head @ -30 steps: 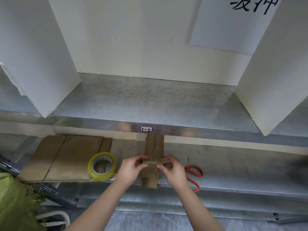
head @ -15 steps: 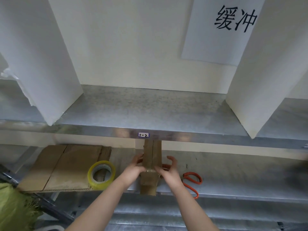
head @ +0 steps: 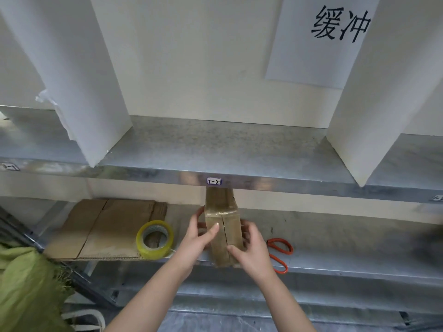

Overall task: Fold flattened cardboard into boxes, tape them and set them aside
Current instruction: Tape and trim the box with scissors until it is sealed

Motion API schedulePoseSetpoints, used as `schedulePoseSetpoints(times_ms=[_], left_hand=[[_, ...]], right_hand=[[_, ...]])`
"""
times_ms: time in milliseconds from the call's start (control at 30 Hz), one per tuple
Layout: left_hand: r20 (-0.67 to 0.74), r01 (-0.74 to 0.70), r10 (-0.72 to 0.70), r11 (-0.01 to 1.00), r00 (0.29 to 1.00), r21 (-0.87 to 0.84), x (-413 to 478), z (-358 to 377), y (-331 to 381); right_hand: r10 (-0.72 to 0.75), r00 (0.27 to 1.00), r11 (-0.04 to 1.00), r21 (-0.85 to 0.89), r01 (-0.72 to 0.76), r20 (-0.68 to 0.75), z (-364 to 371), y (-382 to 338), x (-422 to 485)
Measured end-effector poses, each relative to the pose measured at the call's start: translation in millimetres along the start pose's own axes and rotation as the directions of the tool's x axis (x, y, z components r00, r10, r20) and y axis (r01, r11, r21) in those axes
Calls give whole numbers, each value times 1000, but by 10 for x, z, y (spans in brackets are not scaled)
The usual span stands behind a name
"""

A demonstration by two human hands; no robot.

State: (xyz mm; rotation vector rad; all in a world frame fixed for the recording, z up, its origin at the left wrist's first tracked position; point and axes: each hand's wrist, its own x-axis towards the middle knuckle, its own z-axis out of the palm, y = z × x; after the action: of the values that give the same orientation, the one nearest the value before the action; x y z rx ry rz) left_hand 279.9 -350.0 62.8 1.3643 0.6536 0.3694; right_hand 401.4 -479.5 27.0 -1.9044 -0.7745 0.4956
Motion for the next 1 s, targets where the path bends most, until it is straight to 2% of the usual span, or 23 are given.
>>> schedulePoseSetpoints(times_ms=[100, 167, 233, 300, 367, 467, 533, 600, 700, 800, 1000], left_hand=[[17, -83, 83, 997, 996, -3, -71, 56, 97], [35, -117, 114, 989, 993, 88, -106, 84, 114], [58, -113, 107, 988, 993, 109, -136, 97, 120], [76, -65, 61, 996, 995, 58, -138, 79, 103], [82, -30, 27, 999, 996, 36, -127, 59, 124], [99, 2, -10, 997, 995, 79, -73, 2, 75], [104, 24, -34, 995, 994, 101, -32, -51, 3], [127, 45, -63, 989, 990, 144, -3, -101, -85], [116, 59, -83, 978, 990, 201, 12, -129, -195], [33, 16, -28, 949, 999, 315, 54, -119, -254], [-12, -30, 36, 936, 999, 352, 164, -34, -403]], right_hand=[[-88, 994, 995, -57, 84, -69, 7, -20, -51], [-86, 985, 989, -134, 65, -152, 54, -21, -105], [-54, 982, 986, -168, 23, -180, 74, -20, -133], [-16, 995, 991, -133, 2, -100, 63, -23, -135], [51, 998, 999, 8, -51, 43, 27, -54, -142], [131, 955, 954, 227, -194, 265, -42, -78, -167], [133, 938, 921, 309, -237, 321, -69, -39, -137], [149, 940, 907, 336, -254, 308, -83, 14, -67], [152, 953, 946, 241, -218, 263, -72, 75, 13], [123, 957, 978, 131, -162, 263, -34, 123, 82], [38, 991, 999, -43, -32, 127, 144, 215, 133]])
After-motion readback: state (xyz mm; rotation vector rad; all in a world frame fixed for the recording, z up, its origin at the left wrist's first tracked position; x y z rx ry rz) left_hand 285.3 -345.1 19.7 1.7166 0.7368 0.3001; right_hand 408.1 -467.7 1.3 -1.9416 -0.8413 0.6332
